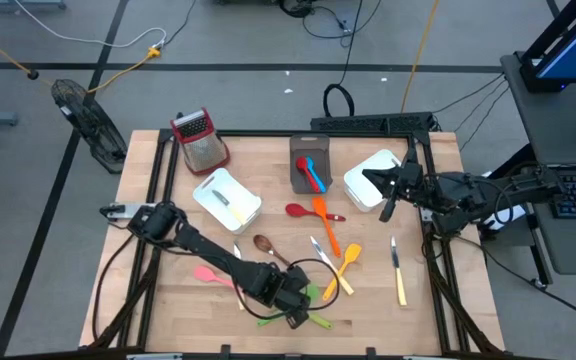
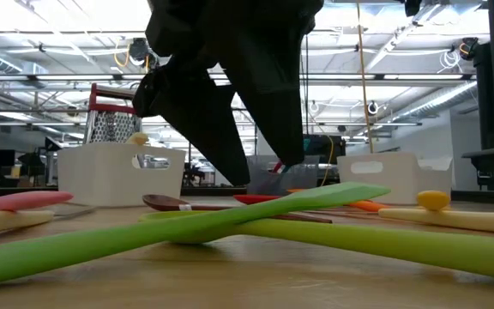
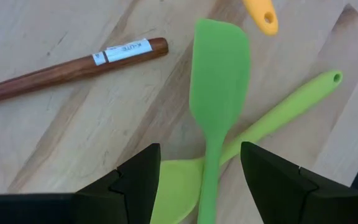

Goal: Pick & Place Kitchen Items
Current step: Put the green spatula into the black bin

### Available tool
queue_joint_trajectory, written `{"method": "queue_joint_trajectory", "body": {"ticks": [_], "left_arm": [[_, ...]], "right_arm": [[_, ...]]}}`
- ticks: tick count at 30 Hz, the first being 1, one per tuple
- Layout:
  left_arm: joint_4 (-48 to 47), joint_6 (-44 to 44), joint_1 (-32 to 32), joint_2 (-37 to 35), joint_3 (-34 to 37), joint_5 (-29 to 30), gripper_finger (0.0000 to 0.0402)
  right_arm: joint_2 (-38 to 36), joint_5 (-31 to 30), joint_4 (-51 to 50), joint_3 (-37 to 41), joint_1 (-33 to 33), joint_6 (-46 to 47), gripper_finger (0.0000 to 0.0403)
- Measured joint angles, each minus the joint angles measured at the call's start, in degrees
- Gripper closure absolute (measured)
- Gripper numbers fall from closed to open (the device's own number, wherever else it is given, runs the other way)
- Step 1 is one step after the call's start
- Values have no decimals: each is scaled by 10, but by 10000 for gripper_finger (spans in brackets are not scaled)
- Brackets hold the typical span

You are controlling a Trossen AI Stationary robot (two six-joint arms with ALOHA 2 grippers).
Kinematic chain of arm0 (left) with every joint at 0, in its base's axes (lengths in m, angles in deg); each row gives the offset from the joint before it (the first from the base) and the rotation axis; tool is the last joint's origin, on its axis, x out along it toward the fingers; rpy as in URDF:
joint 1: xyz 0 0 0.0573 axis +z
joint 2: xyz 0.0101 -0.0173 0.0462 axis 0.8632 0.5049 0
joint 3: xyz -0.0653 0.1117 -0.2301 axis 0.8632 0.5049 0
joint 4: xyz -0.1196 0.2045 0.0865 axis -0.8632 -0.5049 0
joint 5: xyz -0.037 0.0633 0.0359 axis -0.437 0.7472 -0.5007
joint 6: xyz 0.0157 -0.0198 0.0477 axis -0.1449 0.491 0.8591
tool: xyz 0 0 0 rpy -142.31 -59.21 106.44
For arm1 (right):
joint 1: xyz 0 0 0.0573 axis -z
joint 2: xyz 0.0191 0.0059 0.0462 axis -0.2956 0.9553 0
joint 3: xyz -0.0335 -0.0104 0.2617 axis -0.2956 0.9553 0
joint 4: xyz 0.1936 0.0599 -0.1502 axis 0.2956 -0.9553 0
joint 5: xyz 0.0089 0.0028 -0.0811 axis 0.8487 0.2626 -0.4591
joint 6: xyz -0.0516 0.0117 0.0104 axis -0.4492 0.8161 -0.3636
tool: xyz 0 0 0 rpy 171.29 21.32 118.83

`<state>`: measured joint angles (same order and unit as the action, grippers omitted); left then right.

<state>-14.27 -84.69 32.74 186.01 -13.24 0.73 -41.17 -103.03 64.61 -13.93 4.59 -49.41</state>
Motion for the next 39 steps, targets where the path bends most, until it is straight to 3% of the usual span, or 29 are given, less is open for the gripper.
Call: {"method": "queue_joint_trajectory", "body": {"ticks": [20, 39], "left_arm": [[2, 19, -1, 20, 0, 27, 174], [29, 8, 6, 37, 0, -3, 174]], "right_arm": [[0, 0, 0, 0, 0, 0, 399], [0, -1, 0, 0, 0, 0, 399]]}}
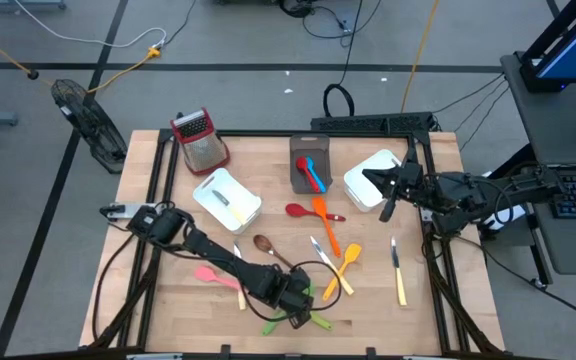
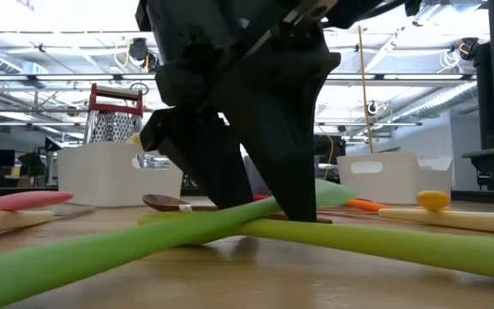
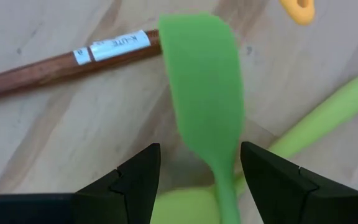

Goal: Pick & Place Kitchen Items
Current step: Put the green spatula into the black bin

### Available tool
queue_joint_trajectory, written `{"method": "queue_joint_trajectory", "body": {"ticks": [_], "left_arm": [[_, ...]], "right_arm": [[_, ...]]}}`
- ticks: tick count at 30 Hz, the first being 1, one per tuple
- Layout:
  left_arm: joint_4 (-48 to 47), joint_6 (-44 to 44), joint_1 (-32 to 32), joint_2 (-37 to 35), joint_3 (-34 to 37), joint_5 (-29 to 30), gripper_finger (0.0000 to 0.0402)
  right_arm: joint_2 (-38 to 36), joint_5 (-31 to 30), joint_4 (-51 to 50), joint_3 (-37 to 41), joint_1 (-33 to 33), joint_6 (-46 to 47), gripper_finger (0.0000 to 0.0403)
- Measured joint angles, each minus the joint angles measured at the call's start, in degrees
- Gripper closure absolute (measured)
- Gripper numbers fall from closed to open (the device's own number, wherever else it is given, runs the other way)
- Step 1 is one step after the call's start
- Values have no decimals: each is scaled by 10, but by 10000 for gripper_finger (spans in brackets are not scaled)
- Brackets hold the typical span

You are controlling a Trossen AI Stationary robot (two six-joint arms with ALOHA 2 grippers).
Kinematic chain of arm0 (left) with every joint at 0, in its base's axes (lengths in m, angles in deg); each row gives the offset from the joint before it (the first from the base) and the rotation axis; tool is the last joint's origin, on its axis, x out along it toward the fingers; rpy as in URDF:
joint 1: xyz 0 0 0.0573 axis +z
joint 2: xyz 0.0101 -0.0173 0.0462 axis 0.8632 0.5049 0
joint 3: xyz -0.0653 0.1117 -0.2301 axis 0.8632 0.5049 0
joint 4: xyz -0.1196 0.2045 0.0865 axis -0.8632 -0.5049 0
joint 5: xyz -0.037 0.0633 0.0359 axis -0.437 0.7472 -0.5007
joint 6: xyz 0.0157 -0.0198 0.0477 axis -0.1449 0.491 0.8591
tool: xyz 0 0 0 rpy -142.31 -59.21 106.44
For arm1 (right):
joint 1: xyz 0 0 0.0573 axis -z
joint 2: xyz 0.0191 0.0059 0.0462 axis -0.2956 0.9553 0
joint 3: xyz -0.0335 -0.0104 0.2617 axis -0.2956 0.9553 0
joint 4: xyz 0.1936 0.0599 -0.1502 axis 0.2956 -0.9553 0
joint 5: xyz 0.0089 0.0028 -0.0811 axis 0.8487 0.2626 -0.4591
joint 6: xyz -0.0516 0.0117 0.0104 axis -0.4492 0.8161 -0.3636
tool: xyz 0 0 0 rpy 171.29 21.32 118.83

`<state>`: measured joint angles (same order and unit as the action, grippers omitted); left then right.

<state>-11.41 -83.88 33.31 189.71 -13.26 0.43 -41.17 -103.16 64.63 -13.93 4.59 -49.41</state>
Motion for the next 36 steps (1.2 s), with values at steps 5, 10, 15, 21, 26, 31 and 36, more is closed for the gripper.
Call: {"method": "queue_joint_trajectory", "body": {"ticks": [5, 10, 15, 21, 26, 31, 36], "left_arm": [[-2, -6, 3, 0, 0, 18, 174], [-2, -6, 7, 0, 0, 18, 199], [-2, 5, 7, 0, 0, 18, 258], [-2, 4, 7, 0, 0, 15, 314], [-1, -4, 7, 0, 0, 14, 361], [1, -5, 7, 0, 0, 9, 391], [2, -6, 9, -3, 0, -29, 377]], "right_arm": [[0, 0, 0, 0, 0, 0, 399], [0, 0, 0, 0, 0, 0, 399], [0, 0, 0, 0, 0, 0, 399], [0, 0, 0, 0, 0, 0, 399], [0, 0, 0, 0, 0, 0, 399], [0, 0, 0, 0, 0, 0, 399], [0, 0, 0, 0, 0, 0, 399]]}}
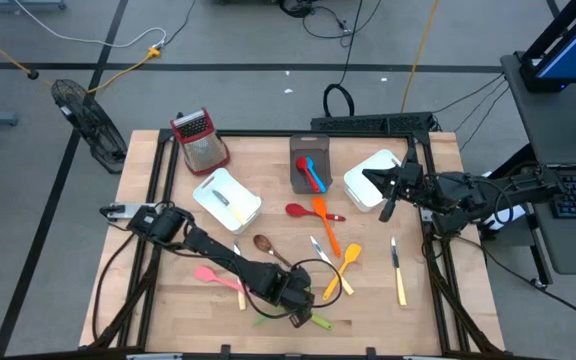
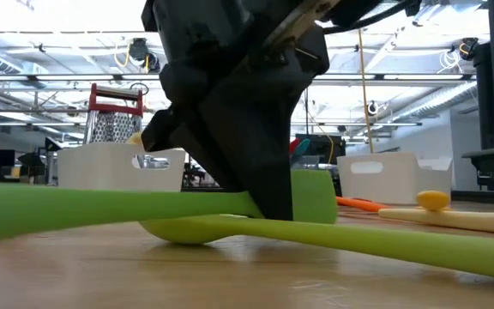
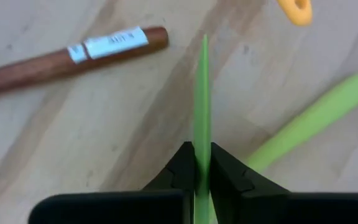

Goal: Pick & Place Kitchen Items
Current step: Put the green spatula into the black bin

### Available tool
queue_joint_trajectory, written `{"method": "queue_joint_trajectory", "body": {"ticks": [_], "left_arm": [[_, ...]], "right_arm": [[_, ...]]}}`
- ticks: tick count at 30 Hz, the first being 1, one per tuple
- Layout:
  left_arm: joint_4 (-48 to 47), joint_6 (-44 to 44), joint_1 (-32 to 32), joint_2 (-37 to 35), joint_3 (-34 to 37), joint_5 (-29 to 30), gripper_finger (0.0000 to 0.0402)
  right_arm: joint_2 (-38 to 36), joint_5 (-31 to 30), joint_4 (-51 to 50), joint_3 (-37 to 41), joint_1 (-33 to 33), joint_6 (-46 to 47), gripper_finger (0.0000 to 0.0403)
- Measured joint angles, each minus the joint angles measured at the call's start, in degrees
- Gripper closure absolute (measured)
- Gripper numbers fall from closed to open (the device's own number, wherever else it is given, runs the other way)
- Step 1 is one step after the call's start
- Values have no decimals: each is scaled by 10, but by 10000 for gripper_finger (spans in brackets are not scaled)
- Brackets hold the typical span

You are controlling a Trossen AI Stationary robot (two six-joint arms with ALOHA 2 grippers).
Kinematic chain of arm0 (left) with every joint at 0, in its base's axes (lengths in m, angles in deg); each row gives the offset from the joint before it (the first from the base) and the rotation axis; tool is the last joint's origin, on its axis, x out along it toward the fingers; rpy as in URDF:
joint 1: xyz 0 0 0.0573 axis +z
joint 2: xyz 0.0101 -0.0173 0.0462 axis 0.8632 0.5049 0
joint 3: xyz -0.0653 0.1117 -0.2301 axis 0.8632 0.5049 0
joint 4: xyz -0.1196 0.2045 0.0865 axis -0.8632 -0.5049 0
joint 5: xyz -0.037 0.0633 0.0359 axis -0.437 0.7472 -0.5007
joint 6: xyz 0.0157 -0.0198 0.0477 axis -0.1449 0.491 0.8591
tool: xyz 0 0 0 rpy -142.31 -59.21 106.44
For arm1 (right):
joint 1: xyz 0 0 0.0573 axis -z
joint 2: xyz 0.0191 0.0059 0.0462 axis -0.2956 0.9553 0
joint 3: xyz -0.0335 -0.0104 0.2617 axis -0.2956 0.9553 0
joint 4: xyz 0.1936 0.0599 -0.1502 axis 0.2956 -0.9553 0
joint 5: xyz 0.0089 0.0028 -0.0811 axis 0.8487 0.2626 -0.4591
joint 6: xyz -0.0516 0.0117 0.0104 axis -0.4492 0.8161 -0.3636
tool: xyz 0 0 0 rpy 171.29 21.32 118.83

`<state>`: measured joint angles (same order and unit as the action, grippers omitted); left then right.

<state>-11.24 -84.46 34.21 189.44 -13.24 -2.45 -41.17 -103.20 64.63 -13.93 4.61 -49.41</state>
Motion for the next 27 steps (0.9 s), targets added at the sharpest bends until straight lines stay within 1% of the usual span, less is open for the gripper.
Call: {"method": "queue_joint_trajectory", "body": {"ticks": [5, 12, 16, 21, 27], "left_arm": [[-2, 3, 3, -9, 0, -10, 393], [-11, 20, 19, -46, 0, 5, 383], [-11, 40, 37, -83, 0, 17, 393], [-10, 63, 68, -137, 0, 46, 386], [23, 72, 113, -195, 0, 65, 394]], "right_arm": [[0, 0, 0, 0, 0, 0, 399], [0, 0, 0, 0, 0, 0, 399], [0, 0, 1, 0, 0, 0, 399], [0, 0, 3, 0, 0, 0, 399], [0, 1, 1, 0, 0, 0, 399]]}}
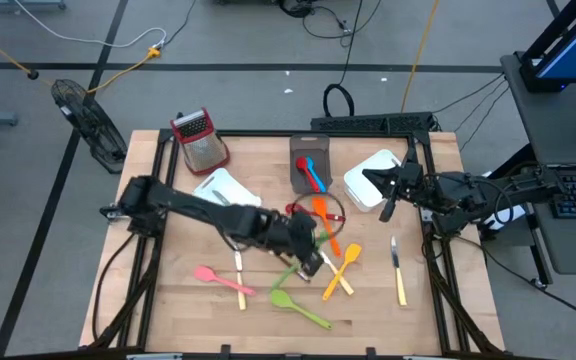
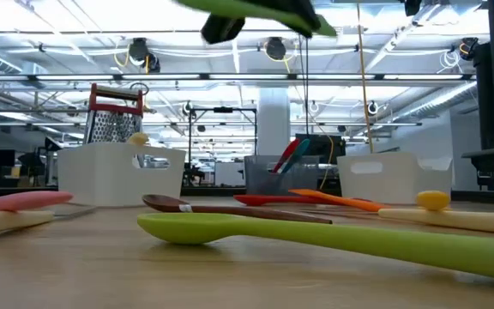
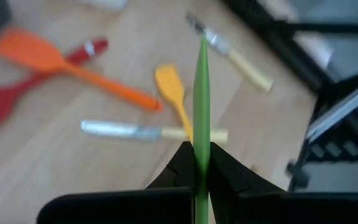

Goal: Pick & Place Kitchen Items
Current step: Put the green spatula into the black bin

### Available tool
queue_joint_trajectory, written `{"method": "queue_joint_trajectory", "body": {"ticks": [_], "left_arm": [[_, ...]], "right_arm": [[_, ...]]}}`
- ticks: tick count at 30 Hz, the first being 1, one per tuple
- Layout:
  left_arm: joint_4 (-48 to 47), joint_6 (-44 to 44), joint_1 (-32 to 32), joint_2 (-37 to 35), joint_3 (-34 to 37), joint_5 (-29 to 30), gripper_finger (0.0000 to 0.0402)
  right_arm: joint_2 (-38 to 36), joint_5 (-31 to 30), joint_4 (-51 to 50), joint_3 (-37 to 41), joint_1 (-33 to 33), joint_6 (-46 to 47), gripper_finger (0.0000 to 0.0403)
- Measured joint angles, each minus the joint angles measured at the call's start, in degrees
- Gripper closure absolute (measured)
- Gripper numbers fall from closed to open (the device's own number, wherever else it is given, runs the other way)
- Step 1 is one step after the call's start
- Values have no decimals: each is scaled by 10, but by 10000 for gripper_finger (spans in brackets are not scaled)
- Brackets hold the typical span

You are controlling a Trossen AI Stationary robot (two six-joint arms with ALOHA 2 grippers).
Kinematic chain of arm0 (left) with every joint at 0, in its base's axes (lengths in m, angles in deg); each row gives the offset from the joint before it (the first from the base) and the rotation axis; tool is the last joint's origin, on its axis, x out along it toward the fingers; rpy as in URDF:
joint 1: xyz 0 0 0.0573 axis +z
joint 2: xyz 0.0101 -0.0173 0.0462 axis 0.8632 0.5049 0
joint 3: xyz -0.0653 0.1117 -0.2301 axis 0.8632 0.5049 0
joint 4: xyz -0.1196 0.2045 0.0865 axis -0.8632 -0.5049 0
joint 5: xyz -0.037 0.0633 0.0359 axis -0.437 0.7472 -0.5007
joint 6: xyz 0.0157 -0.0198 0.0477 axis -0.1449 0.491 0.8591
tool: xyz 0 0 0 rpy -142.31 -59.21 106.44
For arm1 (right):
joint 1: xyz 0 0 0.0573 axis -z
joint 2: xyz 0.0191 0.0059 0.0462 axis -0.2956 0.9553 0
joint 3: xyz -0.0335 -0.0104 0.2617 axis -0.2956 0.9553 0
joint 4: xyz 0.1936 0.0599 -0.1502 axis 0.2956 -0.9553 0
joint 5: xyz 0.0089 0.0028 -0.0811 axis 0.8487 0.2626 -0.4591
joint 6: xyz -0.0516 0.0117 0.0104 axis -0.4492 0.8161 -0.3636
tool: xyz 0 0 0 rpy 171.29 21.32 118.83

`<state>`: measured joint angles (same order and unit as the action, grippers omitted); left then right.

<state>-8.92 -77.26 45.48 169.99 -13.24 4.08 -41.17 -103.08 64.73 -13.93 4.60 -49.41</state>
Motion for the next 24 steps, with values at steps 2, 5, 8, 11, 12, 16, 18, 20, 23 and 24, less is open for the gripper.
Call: {"method": "queue_joint_trajectory", "body": {"ticks": [2, 5, 8, 11, 12, 16, 18, 20, 23, 24], "left_arm": [[21, 5, 14, -12, 0, 0, 392], [67, 9, 34, -27, 0, -6, 386], [118, 15, 51, -33, 0, -16, 392], [162, 15, 69, -33, 0, -33, 394], [168, 15, 75, -33, 0, -40, 393], [184, 13, 99, -33, 0, -54, 384], [188, 13, 111, -33, 0, -55, 386], [192, 13, 124, -33, 0, -55, 393], [219, 15, 144, -33, 0, -56, 394], [229, 15, 151, -33, 0, -58, 391]], "right_arm": [[0, 0, -2, 0, 0, 0, 399], [0, 1, -14, 0, 0, 20, 399], [-1, 24, -24, 5, 0, 30, 399], [0, 89, -24, 20, 0, 16, 399], [0, 118, -21, 25, 0, 15, 399], [-1, 220, 26, 49, 0, 20, 399], [0, 272, 55, 58, 0, 43, 399], [-1, 299, 84, 66, 0, 57, 399], [0, 315, 107, 81, 0, 60, 399], [0, 315, 112, 85, 0, 60, 399]]}}
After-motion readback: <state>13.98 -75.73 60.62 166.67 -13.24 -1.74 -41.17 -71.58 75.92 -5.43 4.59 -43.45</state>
